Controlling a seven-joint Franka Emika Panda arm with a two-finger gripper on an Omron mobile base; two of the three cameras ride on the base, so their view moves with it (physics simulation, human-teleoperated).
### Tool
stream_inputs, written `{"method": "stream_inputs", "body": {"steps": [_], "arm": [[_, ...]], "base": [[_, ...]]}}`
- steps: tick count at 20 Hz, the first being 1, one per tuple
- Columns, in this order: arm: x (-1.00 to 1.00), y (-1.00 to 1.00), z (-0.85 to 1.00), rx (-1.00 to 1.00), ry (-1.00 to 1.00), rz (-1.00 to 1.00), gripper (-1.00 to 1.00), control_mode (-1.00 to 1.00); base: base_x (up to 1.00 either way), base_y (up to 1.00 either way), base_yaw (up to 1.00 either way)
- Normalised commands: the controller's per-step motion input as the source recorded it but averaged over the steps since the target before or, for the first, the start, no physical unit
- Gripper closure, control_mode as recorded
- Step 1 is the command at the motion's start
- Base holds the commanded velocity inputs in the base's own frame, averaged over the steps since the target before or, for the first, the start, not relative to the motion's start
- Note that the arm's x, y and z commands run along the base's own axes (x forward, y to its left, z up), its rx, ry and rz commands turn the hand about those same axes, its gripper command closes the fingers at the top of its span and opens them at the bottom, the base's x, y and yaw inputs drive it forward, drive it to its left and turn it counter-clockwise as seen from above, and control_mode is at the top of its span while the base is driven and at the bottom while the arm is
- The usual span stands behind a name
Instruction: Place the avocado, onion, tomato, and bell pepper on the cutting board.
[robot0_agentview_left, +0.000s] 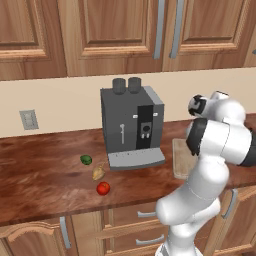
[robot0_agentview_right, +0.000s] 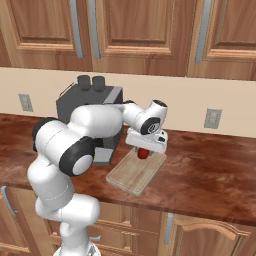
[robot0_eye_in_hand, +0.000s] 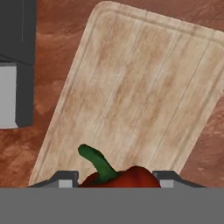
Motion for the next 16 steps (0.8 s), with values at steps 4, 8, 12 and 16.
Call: {"method": "stream_inputs", "body": {"steps": [4, 8, 12, 16], "arm": [[0.23, 0.0, -0.14, 0.03, -0.03, 0.08, 1.0, -1.0], [0.0, -0.05, -0.29, 0.0, -0.02, 0.09, 1.0, -1.0], [0.03, -0.01, -0.31, 0.0, -0.04, 0.09, 1.0, -1.0], [0.11, 0.0, -0.24, 0.0, -0.08, 0.1, 1.0, -1.0]], "base": [[0.0, 0.0, 0.0], [0.0, 0.0, 0.0], [0.0, 0.0, 0.0], [0.0, 0.0, 0.0]]}}
